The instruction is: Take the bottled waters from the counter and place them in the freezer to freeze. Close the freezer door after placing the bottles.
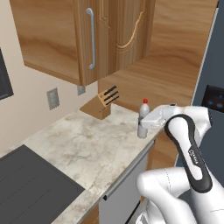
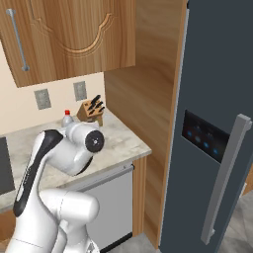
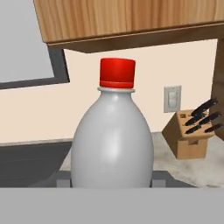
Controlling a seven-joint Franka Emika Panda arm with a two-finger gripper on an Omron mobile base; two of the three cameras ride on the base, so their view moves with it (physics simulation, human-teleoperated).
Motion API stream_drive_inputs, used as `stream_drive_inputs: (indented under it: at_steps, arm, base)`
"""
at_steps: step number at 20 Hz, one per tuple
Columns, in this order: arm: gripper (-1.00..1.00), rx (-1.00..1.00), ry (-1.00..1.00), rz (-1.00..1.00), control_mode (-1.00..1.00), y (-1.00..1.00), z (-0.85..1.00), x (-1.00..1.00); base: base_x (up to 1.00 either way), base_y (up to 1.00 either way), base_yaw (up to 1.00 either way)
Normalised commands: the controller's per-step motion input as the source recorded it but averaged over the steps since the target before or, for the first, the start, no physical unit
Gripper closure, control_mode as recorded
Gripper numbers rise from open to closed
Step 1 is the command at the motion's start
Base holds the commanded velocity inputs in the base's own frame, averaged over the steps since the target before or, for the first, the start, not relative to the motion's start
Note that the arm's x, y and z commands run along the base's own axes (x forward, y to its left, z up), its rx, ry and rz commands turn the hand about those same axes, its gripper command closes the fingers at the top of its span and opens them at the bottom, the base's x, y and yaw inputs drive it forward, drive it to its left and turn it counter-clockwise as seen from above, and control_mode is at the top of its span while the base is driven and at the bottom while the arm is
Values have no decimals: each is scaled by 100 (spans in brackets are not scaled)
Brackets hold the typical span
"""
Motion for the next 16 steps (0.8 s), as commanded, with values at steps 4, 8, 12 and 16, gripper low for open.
stream_drive_inputs:
  at_steps: [4, 8, 12, 16]
  arm:
    - [100, 1, -31, 24, -100, -1, 1, -58]
    - [100, 0, -27, 21, -100, -12, 0, -26]
    - [100, 0, -13, 7, -100, -5, 0, -1]
    - [100, 0, 1, 0, -100, 0, 0, 0]
  base:
    - [0, 0, 0]
    - [0, 0, 0]
    - [0, 0, 0]
    - [0, 0, 0]
